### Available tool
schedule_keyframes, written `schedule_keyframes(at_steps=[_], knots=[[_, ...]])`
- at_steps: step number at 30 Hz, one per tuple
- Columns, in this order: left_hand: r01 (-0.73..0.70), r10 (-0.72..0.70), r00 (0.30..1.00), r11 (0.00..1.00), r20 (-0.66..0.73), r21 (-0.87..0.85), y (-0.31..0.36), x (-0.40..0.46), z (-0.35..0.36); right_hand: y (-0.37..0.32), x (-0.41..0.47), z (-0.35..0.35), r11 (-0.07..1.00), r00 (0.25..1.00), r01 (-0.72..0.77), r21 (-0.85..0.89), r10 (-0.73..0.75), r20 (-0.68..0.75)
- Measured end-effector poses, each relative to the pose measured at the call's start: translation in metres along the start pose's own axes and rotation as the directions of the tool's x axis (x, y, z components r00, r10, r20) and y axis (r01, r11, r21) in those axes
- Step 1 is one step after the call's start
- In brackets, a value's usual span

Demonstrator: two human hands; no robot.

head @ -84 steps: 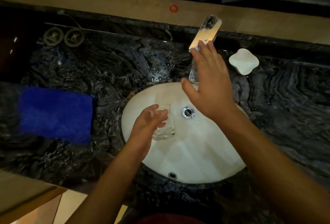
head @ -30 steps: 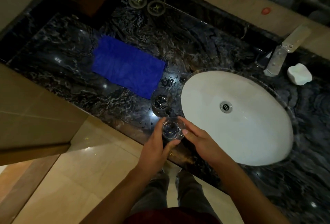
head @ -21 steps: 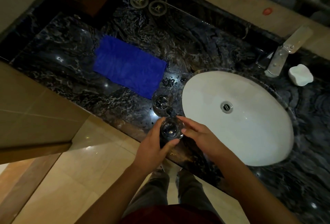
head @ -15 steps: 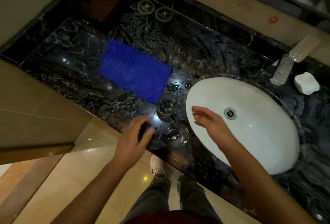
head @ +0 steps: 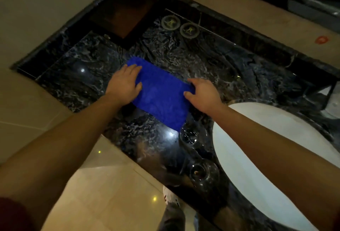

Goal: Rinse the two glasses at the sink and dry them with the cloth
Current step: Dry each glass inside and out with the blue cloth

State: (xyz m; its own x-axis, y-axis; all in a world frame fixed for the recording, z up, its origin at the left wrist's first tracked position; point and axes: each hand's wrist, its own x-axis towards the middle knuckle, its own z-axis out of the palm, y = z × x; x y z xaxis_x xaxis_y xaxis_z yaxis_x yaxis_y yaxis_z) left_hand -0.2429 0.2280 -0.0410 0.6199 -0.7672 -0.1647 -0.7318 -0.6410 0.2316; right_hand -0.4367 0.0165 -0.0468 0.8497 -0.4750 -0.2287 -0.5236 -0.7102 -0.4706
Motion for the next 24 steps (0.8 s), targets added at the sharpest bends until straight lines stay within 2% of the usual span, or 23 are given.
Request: schedule_keyframes(at_steps=[5,8,11,12,14,17,19,22,24], knots=[[0.024,-0.026,0.997,1.000,0.071,0.017,-0.006,0.030,0.010,-0.006,0.020,0.008,0.998,0.999,-0.047,-0.030,0.047,0.020],[0.032,-0.035,0.995,0.999,0.096,0.028,-0.009,0.045,0.004,-0.003,0.023,0.010,0.991,0.985,-0.133,0.009,0.131,0.116],[0.041,-0.051,0.998,0.979,0.044,0.200,-0.009,0.055,-0.004,-0.003,0.024,0.008,0.990,0.970,-0.137,0.030,0.129,0.205],[0.036,-0.047,0.998,0.967,0.037,0.251,-0.009,0.057,-0.007,-0.005,0.024,0.005,0.988,0.970,-0.143,0.064,0.126,0.210],[0.037,-0.051,0.997,0.971,0.051,0.237,-0.006,0.055,-0.013,-0.008,0.023,-0.002,0.967,0.970,-0.170,0.188,0.131,0.204],[0.103,-0.105,0.993,0.993,0.052,0.050,-0.002,0.046,-0.020,-0.013,0.015,-0.022,0.874,0.976,-0.191,0.446,0.123,0.178],[0.128,-0.125,0.992,0.978,0.027,-0.166,0.000,0.042,-0.026,-0.022,0.005,-0.040,0.802,0.987,-0.152,0.577,0.092,0.132],[0.251,-0.275,0.961,0.827,0.028,-0.503,0.010,0.034,-0.040,-0.041,-0.013,-0.069,0.746,0.999,-0.031,0.666,0.032,0.011],[0.223,-0.284,0.959,0.758,-0.003,-0.613,0.016,0.024,-0.049,-0.053,-0.026,-0.091,0.723,0.999,0.042,0.689,-0.011,-0.050]])
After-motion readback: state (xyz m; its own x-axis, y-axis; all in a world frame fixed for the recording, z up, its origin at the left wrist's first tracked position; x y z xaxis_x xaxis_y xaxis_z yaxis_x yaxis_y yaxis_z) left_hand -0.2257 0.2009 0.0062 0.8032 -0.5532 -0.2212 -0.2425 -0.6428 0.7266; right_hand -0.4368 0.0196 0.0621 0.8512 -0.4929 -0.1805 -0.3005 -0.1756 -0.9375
